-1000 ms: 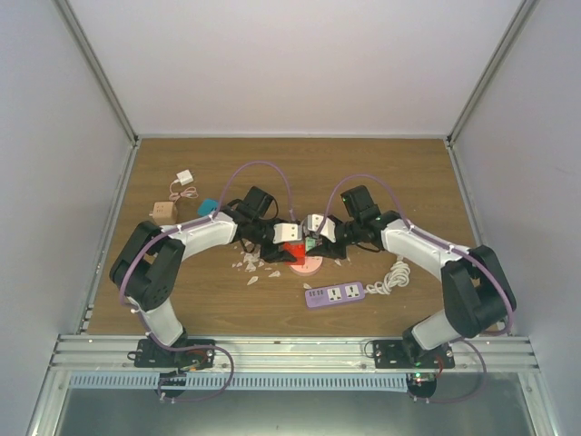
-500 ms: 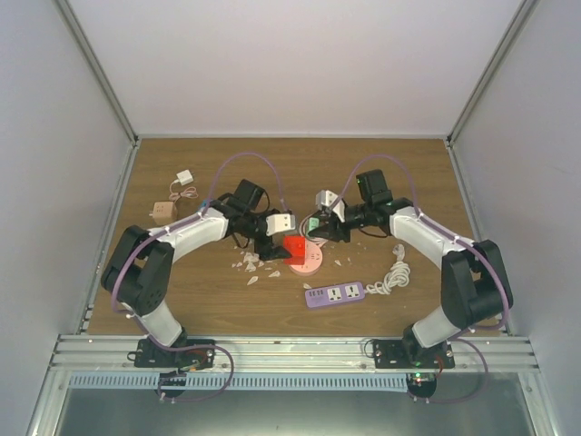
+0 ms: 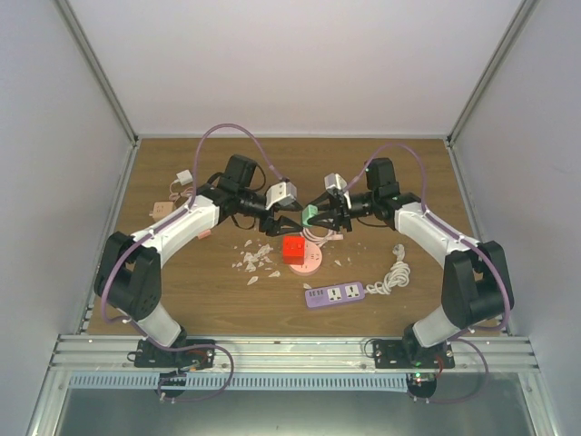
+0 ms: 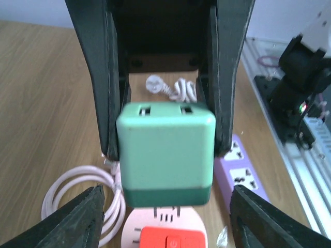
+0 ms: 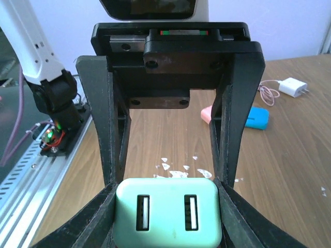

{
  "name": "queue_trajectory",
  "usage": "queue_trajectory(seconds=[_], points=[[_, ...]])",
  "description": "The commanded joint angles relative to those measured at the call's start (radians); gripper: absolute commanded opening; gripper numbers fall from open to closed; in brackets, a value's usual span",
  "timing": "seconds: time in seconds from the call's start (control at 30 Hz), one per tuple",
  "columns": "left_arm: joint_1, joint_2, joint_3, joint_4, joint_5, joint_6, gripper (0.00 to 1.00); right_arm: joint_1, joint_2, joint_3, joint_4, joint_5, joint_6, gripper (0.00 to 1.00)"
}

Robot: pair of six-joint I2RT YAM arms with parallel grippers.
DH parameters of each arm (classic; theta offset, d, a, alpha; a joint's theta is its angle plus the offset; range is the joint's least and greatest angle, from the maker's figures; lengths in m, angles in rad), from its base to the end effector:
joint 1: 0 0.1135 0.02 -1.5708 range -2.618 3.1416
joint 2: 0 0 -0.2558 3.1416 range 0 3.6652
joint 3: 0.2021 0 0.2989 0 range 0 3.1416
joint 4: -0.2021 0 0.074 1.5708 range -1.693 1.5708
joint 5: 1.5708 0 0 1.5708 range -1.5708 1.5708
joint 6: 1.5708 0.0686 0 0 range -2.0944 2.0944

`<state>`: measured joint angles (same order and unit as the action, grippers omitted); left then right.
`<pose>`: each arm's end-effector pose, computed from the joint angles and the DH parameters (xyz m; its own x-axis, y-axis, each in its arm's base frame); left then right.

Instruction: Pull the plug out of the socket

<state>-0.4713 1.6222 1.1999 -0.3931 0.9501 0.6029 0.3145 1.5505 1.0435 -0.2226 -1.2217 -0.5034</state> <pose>0.3336 -0.2327 0.2208 -0.1028 0.4225 -0.9005 0.9946 0.0308 -0.0991 0.3344 0.1766 0.2146 -0.1829 -0.2330 -0.9551 -0.9820 -0.0043 0.1891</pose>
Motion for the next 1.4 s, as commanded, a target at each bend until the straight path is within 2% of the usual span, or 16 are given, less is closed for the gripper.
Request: queue_trajectory(seconds=[0.0,0.3,0.4,0.7,0.77,0.87,0.93,1.0,1.17,1.37], points=[[-0.002,-0.007,0.039,0.058,0.112,-0.080,0.65,-0.004,-0.024,0.010,0.078,-0.077,0.072,0.12],[-0.023,-0.006,0.033,0.083,0.075,-0.109,0.50,0.004,-0.029,-0.014,0.179,-0.049,0.162,0.13],[-0.024,-0.005,0.033,0.087,0.078,-0.117,0.40,0.009,-0.030,-0.020,0.192,-0.040,0.176,0.13],[-0.017,-0.005,0.025,0.062,0.069,-0.102,0.26,0.011,-0.027,-0.027,0.220,-0.014,0.214,0.17],[-0.002,-0.010,0.017,0.056,0.074,-0.098,0.23,0.010,-0.023,-0.025,0.215,-0.006,0.215,0.26],[0.032,-0.020,0.004,0.055,0.078,-0.097,0.21,0.002,-0.016,-0.023,0.213,0.004,0.222,0.59],[0.062,-0.025,-0.003,0.040,0.076,-0.086,0.21,-0.005,-0.008,-0.022,0.212,0.012,0.227,0.73],[0.094,-0.025,-0.007,0.024,0.067,-0.072,0.21,-0.009,-0.004,-0.023,0.212,0.030,0.231,0.83],[0.206,-0.011,-0.007,-0.038,0.028,-0.014,0.21,-0.023,0.001,-0.026,0.215,0.099,0.230,0.97],[0.378,0.058,0.042,-0.150,-0.123,0.071,0.22,-0.023,0.010,-0.012,0.144,0.161,0.151,1.00]])
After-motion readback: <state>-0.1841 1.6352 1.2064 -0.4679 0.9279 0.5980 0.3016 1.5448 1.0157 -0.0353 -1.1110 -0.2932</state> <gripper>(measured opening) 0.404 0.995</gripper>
